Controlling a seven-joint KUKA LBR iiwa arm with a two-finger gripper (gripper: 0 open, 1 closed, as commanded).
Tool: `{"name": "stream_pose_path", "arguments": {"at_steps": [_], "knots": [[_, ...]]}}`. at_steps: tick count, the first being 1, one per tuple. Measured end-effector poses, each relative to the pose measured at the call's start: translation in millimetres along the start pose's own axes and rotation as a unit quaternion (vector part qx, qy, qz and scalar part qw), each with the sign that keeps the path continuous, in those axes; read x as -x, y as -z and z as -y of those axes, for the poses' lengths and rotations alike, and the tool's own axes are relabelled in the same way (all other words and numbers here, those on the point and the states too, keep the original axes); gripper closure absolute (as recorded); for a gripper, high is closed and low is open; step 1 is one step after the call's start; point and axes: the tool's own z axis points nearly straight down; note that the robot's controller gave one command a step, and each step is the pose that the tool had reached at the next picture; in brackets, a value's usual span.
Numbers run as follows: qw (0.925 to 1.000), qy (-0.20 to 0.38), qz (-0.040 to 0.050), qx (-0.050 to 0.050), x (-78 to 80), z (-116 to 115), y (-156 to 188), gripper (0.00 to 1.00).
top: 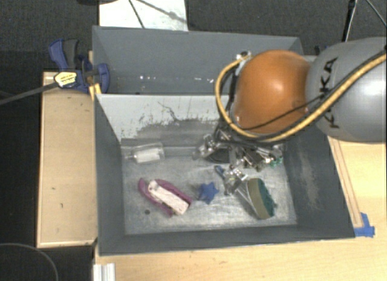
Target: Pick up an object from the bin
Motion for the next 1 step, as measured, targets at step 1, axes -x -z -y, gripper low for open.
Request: {"name": "stream_pose_path", "arguments": {"at_steps": [1], "knots": [[0.9972, 0.075, 0.0069, -0.001, -50.7, -3.5, -119.2, 0.00]]}}
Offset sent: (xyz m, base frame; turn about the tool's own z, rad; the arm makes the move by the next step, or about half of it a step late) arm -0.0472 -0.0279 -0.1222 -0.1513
